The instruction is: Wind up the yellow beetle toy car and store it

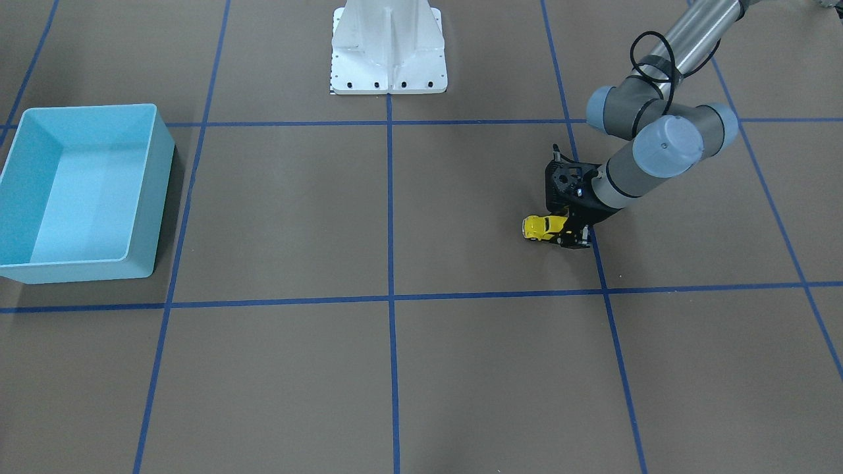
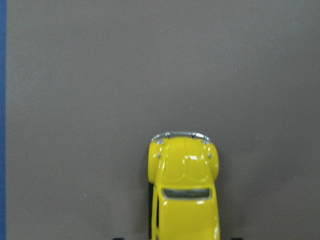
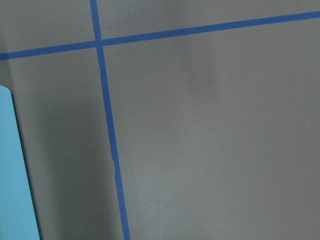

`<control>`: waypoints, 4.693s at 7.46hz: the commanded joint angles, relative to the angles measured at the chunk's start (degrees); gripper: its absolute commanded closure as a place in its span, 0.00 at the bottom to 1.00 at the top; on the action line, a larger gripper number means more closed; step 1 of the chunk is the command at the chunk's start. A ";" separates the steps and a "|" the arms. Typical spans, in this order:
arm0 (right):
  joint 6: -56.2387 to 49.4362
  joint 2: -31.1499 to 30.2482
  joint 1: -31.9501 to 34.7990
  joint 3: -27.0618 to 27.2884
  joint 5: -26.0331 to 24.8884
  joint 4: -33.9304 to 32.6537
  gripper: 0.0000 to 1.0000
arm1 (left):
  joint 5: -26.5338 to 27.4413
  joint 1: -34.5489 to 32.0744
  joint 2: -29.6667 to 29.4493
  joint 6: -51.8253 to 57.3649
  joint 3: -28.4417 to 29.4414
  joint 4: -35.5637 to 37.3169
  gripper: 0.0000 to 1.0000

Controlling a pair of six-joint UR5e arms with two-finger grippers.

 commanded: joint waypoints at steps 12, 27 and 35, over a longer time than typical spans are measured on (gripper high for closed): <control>0.00 0.06 0.00 0.00 0.00 -0.02 0.00 | -3.61 -39.11 9.09 1.23 -0.51 35.71 0.00; -0.88 24.44 -31.37 10.11 4.72 -2.12 0.00 | -10.20 -46.71 23.87 -40.96 -9.39 34.93 0.00; -12.63 38.90 -57.54 8.10 -19.11 -5.56 0.02 | -9.50 -46.89 24.23 -40.96 -9.21 35.10 0.00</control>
